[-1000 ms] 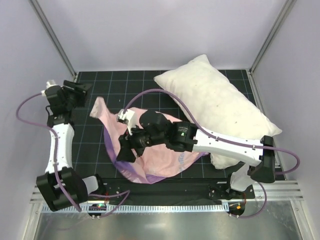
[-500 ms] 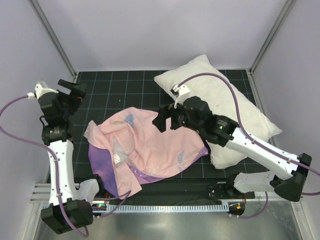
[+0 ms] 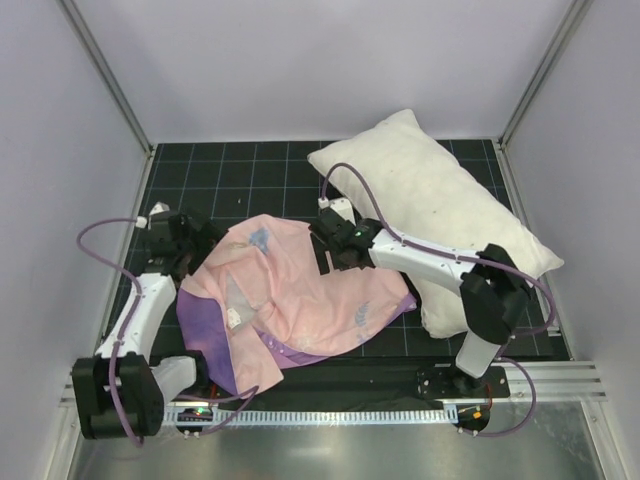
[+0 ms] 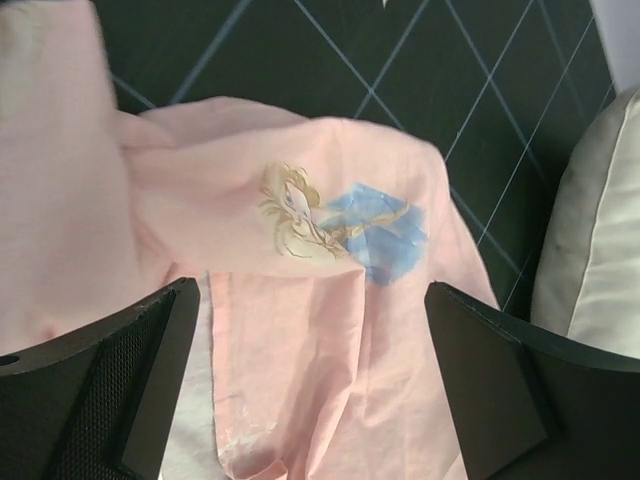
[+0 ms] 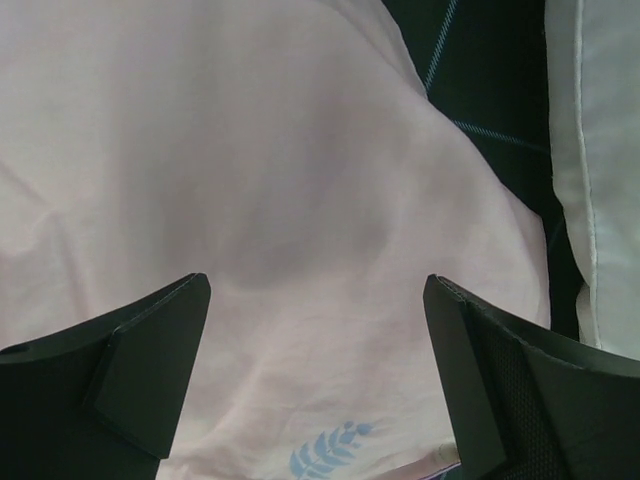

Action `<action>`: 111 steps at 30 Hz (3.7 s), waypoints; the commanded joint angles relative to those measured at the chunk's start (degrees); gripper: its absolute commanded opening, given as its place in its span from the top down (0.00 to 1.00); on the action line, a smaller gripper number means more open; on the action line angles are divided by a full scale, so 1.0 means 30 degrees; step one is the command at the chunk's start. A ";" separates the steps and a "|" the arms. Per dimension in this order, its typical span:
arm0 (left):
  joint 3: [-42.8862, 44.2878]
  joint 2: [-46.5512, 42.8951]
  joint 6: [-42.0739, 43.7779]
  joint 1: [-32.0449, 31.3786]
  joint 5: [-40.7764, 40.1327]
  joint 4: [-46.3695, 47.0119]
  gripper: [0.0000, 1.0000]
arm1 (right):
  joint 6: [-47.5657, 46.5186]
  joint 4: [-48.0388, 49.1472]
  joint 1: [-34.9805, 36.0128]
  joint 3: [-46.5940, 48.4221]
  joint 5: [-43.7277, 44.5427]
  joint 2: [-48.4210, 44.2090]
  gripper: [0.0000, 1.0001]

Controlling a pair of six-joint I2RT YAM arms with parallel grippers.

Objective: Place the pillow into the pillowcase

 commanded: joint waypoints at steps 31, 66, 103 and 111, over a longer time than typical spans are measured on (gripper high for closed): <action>0.4831 1.1095 0.3292 -0.5166 -0.3857 0.3373 0.44 | -0.1703 0.2787 -0.3694 0.1302 -0.1230 0.2532 0.96; 0.0372 -0.0017 0.1533 -0.5517 -0.5528 0.3667 0.00 | -0.2348 0.8441 -0.3400 1.0898 -1.3518 0.5105 0.21; 1.4265 1.5521 0.3704 -0.3409 -0.5028 0.0062 1.00 | -0.1499 1.2190 0.6735 -0.1829 -1.1193 0.3470 0.28; 1.3388 1.4672 0.1946 -0.1856 -0.4880 0.0531 1.00 | -0.1938 1.0289 0.6765 -0.2356 -1.0373 0.3003 0.89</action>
